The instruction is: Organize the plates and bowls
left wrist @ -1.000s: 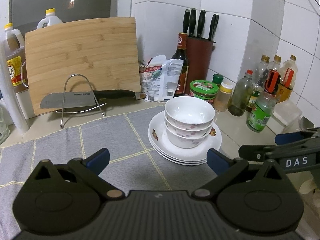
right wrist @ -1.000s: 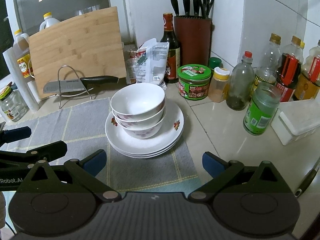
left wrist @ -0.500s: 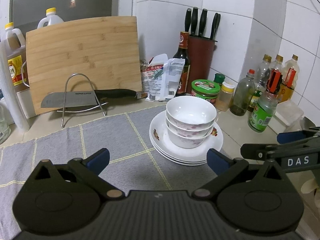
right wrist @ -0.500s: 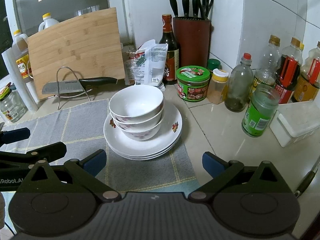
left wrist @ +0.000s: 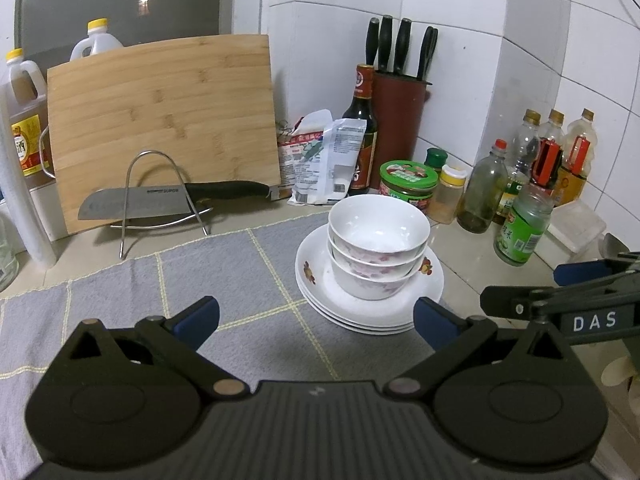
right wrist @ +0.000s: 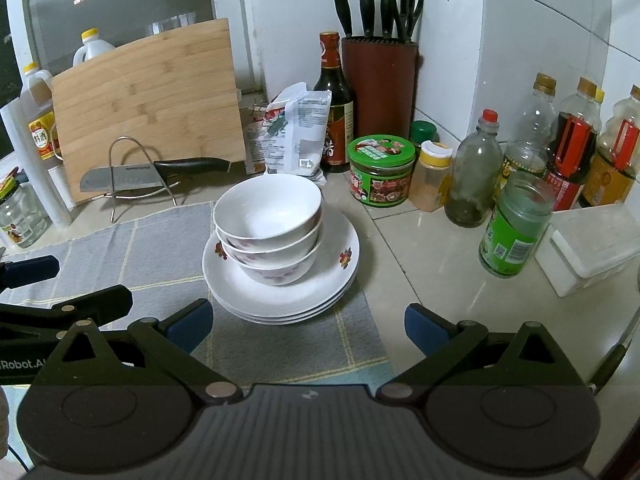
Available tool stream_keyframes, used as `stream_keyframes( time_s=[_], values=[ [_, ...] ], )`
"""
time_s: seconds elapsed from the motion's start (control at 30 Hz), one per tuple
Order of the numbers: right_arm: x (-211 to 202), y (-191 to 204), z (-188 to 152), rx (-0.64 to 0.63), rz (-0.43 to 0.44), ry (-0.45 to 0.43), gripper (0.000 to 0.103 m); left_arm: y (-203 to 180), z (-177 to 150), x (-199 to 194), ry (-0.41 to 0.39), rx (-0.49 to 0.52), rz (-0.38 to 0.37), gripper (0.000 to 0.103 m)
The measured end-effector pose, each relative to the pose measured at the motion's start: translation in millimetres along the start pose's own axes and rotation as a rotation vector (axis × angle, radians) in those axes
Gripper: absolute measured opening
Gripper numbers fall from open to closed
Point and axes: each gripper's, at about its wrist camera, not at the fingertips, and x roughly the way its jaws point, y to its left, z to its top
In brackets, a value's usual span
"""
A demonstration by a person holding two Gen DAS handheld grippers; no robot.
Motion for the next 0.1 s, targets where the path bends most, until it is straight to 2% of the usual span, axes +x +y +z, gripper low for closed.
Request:
stream_keyframes(
  time_s=[0.1],
  values=[
    [-0.2,0.2,0.5,0.0,-0.004,0.001,0.103,-0.1,0.3,-0.1,0.001,-0.001,0.0,0.102]
  ],
)
